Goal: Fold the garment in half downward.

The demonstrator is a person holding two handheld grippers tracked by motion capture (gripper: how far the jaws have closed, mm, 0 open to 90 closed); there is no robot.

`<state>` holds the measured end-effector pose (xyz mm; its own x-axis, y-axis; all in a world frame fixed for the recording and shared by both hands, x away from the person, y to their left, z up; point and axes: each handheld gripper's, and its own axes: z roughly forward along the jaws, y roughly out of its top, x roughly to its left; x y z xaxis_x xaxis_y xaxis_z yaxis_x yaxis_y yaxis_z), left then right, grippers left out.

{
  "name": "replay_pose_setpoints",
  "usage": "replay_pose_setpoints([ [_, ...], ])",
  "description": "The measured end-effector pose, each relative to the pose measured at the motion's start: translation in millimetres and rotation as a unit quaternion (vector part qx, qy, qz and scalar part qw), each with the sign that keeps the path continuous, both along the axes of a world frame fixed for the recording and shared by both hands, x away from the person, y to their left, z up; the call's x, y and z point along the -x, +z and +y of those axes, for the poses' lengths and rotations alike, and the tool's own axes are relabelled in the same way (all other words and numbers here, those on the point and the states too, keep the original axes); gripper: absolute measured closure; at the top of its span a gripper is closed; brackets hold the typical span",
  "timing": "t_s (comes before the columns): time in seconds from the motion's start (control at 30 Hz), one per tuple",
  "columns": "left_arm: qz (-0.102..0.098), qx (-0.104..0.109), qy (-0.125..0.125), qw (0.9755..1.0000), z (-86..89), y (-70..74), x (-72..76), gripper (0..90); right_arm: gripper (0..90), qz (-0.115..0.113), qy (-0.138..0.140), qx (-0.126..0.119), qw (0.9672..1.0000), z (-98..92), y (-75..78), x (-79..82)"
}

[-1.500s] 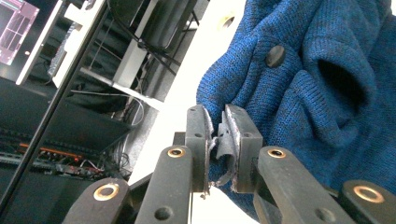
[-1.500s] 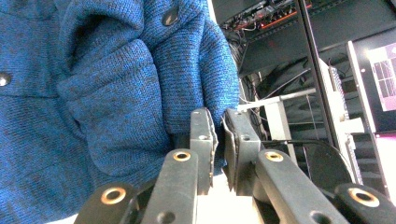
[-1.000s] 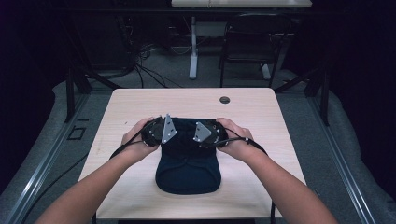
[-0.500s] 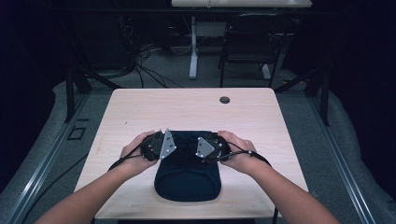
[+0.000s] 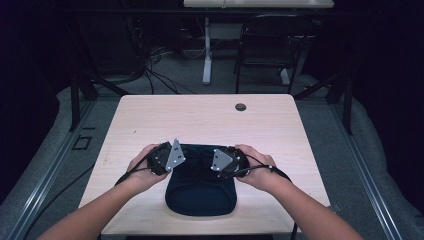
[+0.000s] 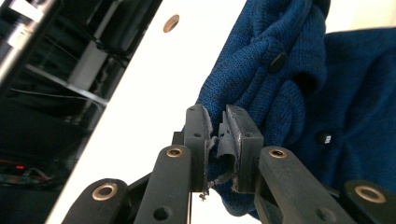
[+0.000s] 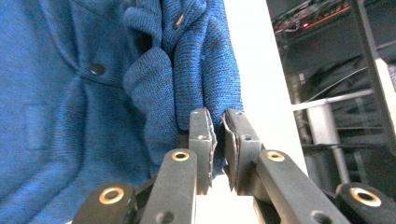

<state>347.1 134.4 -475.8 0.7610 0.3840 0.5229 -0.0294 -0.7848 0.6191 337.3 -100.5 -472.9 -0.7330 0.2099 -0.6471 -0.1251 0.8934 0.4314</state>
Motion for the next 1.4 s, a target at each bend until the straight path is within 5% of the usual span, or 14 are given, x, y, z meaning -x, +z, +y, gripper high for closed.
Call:
replay_pose_setpoints([
  [0.2, 0.049, 0.021, -0.001, 0.9986, 5.4, -0.6, -0.3, 79.4, 81.7, 0.061, -0.012, -0.022, 0.9978, -1.3, 3.8, -1.4],
  [0.37, 0.09, 0.036, -0.002, 0.9953, 8.2, -0.5, 0.7, 78.7, 81.5, 0.09, -0.016, -0.016, 0.9957, -1.3, 4.3, 0.0],
  [0.77, 0.115, 0.049, -0.003, 0.9921, 11.0, -1.9, 5.0, 77.6, 81.6, 0.122, -0.02, -0.038, 0.9916, -5.8, 1.3, 5.7],
  [1.03, 0.143, 0.063, 0.0, 0.9878, 14.3, -2.2, 7.1, 76.9, 81.5, 0.143, -0.02, -0.046, 0.9884, -6.5, 3.5, 7.4],
  [1.17, 0.154, 0.065, -0.002, 0.9859, 15.6, -3.1, 9.8, 76.0, 81.8, 0.17, -0.023, -0.061, 0.9833, -7.9, 2.3, 8.1],
  [1.4, 0.167, 0.058, -0.009, 0.9842, 12.7, -8.1, 16.4, 74.6, 82.0, 0.183, -0.023, -0.051, 0.9816, -8.7, -3.6, 12.2],
])
